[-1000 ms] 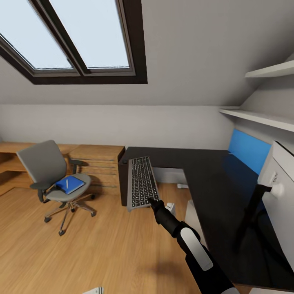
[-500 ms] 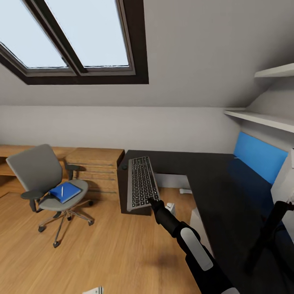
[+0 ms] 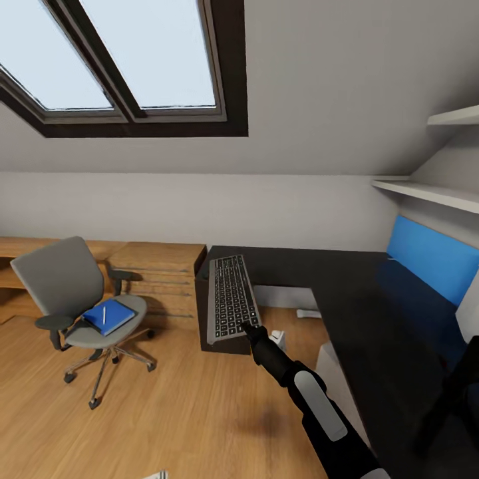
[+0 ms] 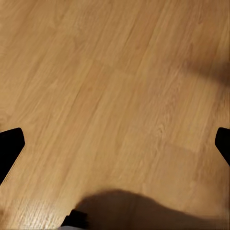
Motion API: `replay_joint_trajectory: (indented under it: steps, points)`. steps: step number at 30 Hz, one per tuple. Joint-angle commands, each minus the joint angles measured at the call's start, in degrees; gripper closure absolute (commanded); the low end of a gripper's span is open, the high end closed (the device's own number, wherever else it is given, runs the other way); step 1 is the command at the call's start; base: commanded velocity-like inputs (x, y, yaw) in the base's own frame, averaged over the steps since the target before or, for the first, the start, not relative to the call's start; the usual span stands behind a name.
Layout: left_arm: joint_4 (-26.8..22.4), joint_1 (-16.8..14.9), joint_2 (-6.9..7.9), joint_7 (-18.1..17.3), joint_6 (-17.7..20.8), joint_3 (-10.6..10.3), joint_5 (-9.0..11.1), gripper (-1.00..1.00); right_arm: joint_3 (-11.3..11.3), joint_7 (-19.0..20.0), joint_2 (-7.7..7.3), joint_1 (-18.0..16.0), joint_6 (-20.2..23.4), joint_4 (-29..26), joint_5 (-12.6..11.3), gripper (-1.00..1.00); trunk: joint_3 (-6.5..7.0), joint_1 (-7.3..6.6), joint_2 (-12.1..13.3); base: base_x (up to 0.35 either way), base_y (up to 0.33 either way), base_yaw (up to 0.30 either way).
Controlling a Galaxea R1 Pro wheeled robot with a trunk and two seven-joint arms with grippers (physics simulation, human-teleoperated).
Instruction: In the bedroom, organize the workspace by keeping the computer under the desk, ensuring the monitor is on the desk, placing the keyboard on the desk next to the monitor, placing the mouse on the desk next to the keyboard, moving the folder from the swivel chair onto the desk next to the mouse, stacking the notebook on top of the folder with the pen on top of the notebook, and positioning the swivel chair next to the desk.
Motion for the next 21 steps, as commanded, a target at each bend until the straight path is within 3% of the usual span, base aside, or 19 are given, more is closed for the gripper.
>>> replay_joint_trajectory:
  steps: [1, 8, 13, 21]
  points:
    - [0.2, 0.0, 0.05, 0.4, 0.2, -0.2, 0.4, -1.0, -0.1, 0.2, 0.01, 0.0, 0.2, 0.0, -0.4, 1.0, -0.09, 0.03, -0.1, 0.17, 0.262, 0.0]
    - [0.7, 0.0, -0.01, 0.4, 0.2, -0.2, 0.4, -1.0, -0.1, 0.2, -0.06, 0.0, 0.2, 0.0, -0.4, 1.0, -0.09, 0.03, -0.1, 0.219, 0.203, 0.0]
    - [0.7, 0.0, -0.04, 0.4, 0.0, -0.3, 0.4, -1.0, -0.1, 0.2, -0.07, 0.0, 0.2, 0.0, -0.5, 1.0, -0.09, 0.03, -0.1, 0.302, 0.025, 0.0]
    - [1.2, 0.0, -0.12, 0.3, -4.1, -0.5, 0.4, -1.0, -0.1, 0.1, -0.07, 0.0, 0.1, 0.0, -0.2, 1.0, -0.09, 0.03, -0.1, 0.322, 0.007, 0.0]
